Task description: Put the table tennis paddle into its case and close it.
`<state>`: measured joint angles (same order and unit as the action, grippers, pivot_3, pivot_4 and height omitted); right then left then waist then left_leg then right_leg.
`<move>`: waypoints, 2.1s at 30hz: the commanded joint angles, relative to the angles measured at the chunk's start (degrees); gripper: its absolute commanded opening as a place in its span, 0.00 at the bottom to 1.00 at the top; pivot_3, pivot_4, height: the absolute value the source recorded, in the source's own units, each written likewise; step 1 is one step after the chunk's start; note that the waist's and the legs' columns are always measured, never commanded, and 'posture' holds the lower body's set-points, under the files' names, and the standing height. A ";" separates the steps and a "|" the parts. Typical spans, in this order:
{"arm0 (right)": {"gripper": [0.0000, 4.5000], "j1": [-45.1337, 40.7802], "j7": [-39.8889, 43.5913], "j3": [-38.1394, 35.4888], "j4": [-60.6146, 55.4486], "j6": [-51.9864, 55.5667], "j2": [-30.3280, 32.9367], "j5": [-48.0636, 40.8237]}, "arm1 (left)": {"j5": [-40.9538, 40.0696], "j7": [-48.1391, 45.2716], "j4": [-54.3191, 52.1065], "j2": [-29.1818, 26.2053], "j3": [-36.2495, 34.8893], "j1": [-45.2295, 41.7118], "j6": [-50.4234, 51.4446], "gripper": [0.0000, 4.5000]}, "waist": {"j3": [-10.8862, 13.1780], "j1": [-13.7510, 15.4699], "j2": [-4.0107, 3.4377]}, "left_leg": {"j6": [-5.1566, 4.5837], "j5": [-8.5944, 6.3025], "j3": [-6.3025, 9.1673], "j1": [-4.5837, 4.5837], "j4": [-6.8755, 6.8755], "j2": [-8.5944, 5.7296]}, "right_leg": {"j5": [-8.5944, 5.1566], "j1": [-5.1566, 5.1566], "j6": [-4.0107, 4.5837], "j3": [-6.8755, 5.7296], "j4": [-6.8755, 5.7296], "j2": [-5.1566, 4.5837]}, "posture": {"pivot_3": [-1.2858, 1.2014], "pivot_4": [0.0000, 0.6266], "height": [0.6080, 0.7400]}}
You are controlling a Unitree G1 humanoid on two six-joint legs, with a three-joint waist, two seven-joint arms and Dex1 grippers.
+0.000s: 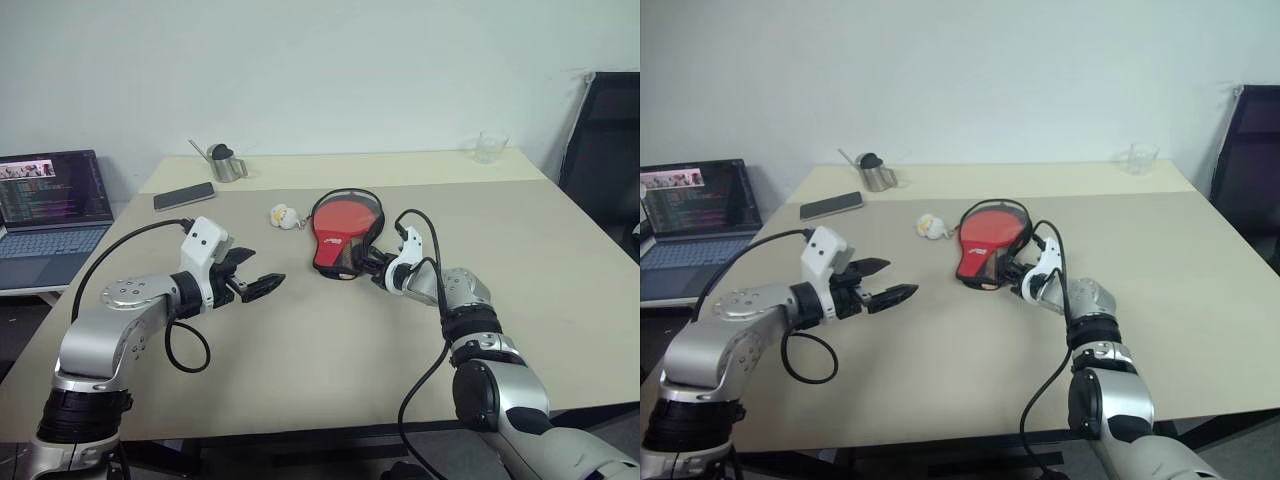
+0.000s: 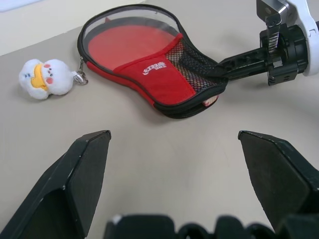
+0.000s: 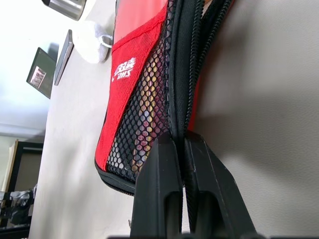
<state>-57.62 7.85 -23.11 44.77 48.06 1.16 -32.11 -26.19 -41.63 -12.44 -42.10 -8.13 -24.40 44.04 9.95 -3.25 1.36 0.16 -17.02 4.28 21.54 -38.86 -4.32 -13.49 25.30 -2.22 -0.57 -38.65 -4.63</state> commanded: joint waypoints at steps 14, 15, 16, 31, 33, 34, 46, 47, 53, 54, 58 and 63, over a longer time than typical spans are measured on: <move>0.00 16.72 8.10 9.61 -38.69 34.28 6.92 -10.71 | 0.61 -1.69 1.31 -0.16 1.84 -2.03 -1.89 1.00 | 0.00 0.35 0.00 | -0.05 -0.05 0.09 0.27 0.04 0.00 | 0.00 0.10 -0.01 -0.10 0.27 -0.01 | 0.52 0.24 1.00; 0.00 17.88 8.40 9.89 -40.84 36.02 7.25 -11.46 | 0.63 -1.94 1.60 -0.24 2.03 -2.28 -1.96 1.00 | 0.00 0.40 0.00 | -0.06 -0.05 0.10 0.26 0.04 0.01 | 0.00 0.10 -0.01 -0.12 0.26 -0.01 | 0.52 0.24 1.00; 0.00 19.26 8.74 10.14 -43.19 37.91 7.61 -12.14 | 0.69 -2.31 1.96 -0.31 2.33 -2.60 -2.02 1.00 | 0.00 0.52 0.00 | -0.06 -0.05 0.12 0.27 0.04 0.01 | 0.00 0.09 -0.01 -0.14 0.26 0.00 | 0.52 0.24 1.00; 0.00 37.99 0.73 8.31 -65.10 44.44 8.89 -27.95 | 3.16 -9.02 9.29 -0.13 8.70 -8.83 -3.68 1.00 | 0.00 1.45 0.01 | -0.09 -0.07 0.16 0.25 0.05 -0.01 | 0.00 0.01 -0.01 -0.19 0.41 0.00 | 0.52 0.24 1.00; 0.00 40.00 -0.20 8.32 -66.69 44.44 10.65 -30.65 | 3.70 -9.74 10.71 0.36 9.71 -9.91 -4.30 1.00 | 0.00 1.48 0.01 | -0.09 -0.07 0.19 0.26 0.05 0.00 | 0.01 -0.02 -0.02 -0.23 0.49 0.00 | 0.52 0.24 1.00; 0.00 40.60 -0.82 8.03 -66.98 44.44 11.31 -31.90 | 3.90 -10.08 11.32 0.57 10.11 -10.42 -4.54 1.00 | 0.00 1.50 0.01 | -0.10 -0.08 0.19 0.27 0.05 -0.01 | 0.02 -0.03 -0.05 -0.23 0.51 0.00 | 0.52 0.24 1.00; 0.00 46.79 -5.24 6.39 -69.99 44.43 18.67 -45.50 | 6.29 -12.88 16.89 2.55 12.51 -14.71 -7.61 1.00 | 0.02 1.52 0.04 | -0.27 -0.17 0.18 0.27 0.04 0.00 | 0.05 -0.09 -0.10 -0.23 0.58 0.01 | 0.52 0.24 1.00; 0.00 47.15 -5.50 6.45 -70.15 44.33 19.12 -46.47 | 6.41 -13.03 17.09 2.61 12.50 -14.80 -7.74 1.00 | 0.02 1.53 0.04 | -0.30 -0.19 0.16 0.27 0.04 0.00 | 0.05 -0.10 -0.10 -0.22 0.59 0.01 | 0.52 0.24 1.00; 0.00 49.65 -8.32 8.73 -70.53 41.01 22.46 -53.05 | 7.03 -13.71 17.48 2.88 12.49 -14.96 -8.08 1.00 | 0.01 1.52 0.05 | -0.33 -0.20 0.17 0.26 0.03 0.00 | 0.05 -0.12 -0.10 -0.22 0.60 0.00 | 0.52 0.24 1.00; 0.00 50.01 -9.03 9.29 -70.45 40.16 23.10 -54.06 | 7.14 -13.77 17.56 2.92 12.50 -15.00 -8.11 1.00 | 0.01 1.53 0.05 | -0.33 -0.20 0.17 0.26 0.02 0.01 | 0.05 -0.12 -0.10 -0.22 0.60 0.01 | 0.52 0.24 1.00; 0.00 51.10 -11.42 12.28 -70.32 36.57 26.64 -58.56 | 7.45 -13.98 17.80 3.00 12.38 -15.15 -8.14 1.00 | 0.02 1.53 0.06 | -0.34 -0.21 0.15 0.25 0.00 0.00 | 0.06 -0.15 -0.12 -0.21 0.60 0.00 | 0.52 0.24 1.00; 0.00 51.07 -13.13 16.34 -69.88 32.60 31.19 -61.33 | 7.82 -14.06 18.28 3.22 12.34 -15.23 -8.42 1.00 | 0.02 1.54 0.07 | -0.35 -0.21 0.16 0.25 -0.01 0.00 | 0.06 -0.18 -0.13 -0.24 0.63 0.00 | 0.52 0.24 1.00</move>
<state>-6.32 -5.31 -7.96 -23.80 81.81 31.41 -90.47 -18.68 -55.64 6.43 -38.90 5.00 -38.16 36.89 9.97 -1.71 1.43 -0.18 -17.24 4.44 21.79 -38.87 -4.31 -13.43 25.13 -2.35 -0.80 -38.03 -4.63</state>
